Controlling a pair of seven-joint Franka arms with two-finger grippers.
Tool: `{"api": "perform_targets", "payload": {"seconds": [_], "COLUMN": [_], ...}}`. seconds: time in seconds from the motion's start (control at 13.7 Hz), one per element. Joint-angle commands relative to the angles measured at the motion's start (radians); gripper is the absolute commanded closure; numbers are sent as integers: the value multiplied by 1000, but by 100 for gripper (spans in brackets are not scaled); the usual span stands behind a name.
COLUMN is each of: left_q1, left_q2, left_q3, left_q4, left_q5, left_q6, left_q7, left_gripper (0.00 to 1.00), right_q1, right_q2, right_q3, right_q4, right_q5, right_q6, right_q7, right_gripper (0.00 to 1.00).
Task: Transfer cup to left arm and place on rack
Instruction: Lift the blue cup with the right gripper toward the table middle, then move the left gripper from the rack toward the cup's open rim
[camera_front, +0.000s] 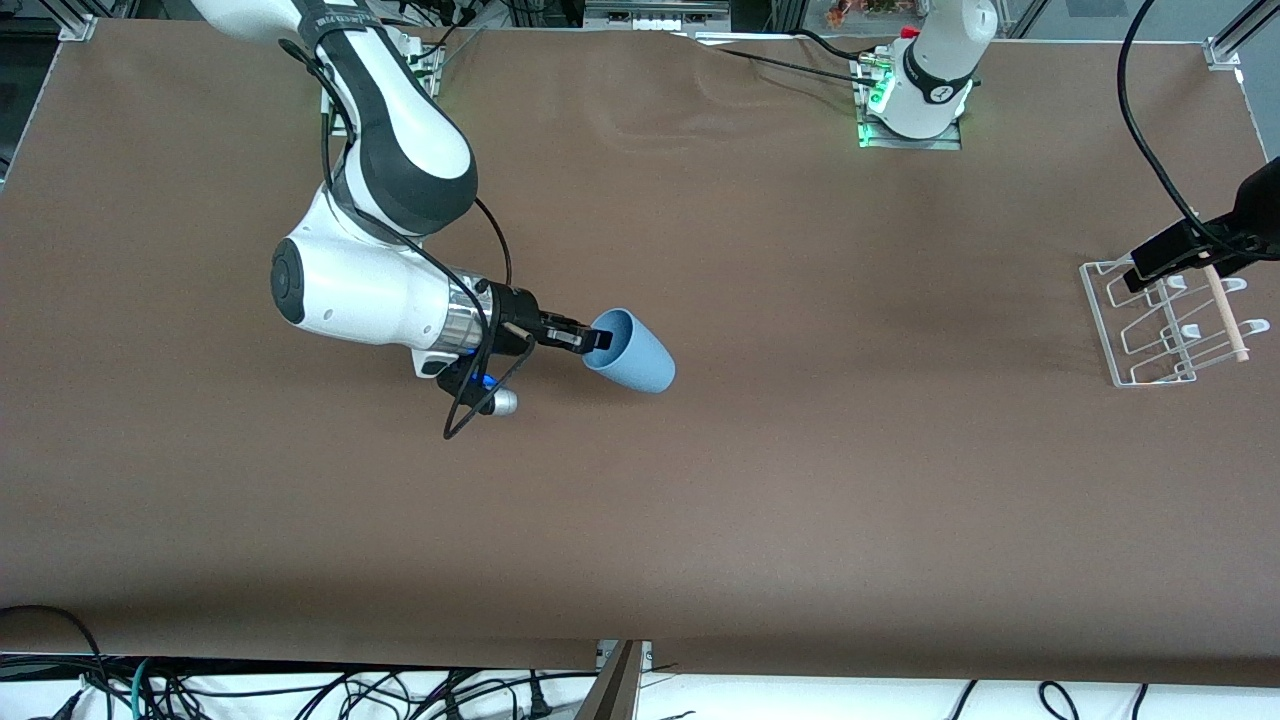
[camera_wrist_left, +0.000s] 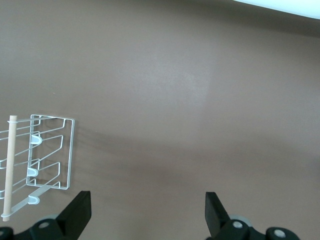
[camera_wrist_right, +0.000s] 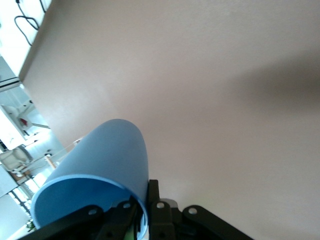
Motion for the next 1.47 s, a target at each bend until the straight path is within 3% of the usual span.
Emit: {"api": "perform_targets", "payload": {"seconds": [0.0,0.66,0.88,1.03,1.39], "left_q1": [4,0,-8,-32,-138], "left_q2": [5,15,38,57,121], "left_q3": [-5,-11,-11,-39,-166], "left_q4": [9,9,9,9,9], "left_q5": [10,1,-182,-275,-269], "left_q6": [-16,-10,4,63,314], "left_q7": [22,34,152,156,239], "left_gripper": [0,0,0,0,0], "right_q1": [34,58,58,58,62], "right_q2": [6,6,5,6,8], "right_q3": [-4,4,4,4,5], "right_q4": [25,59,60,60,60], "right_q5": [43,97,125,125,125], "right_q6": [24,26,26,26,24], "right_q7": [6,7,7,7,7], "right_gripper": [100,100,100,100,100]}}
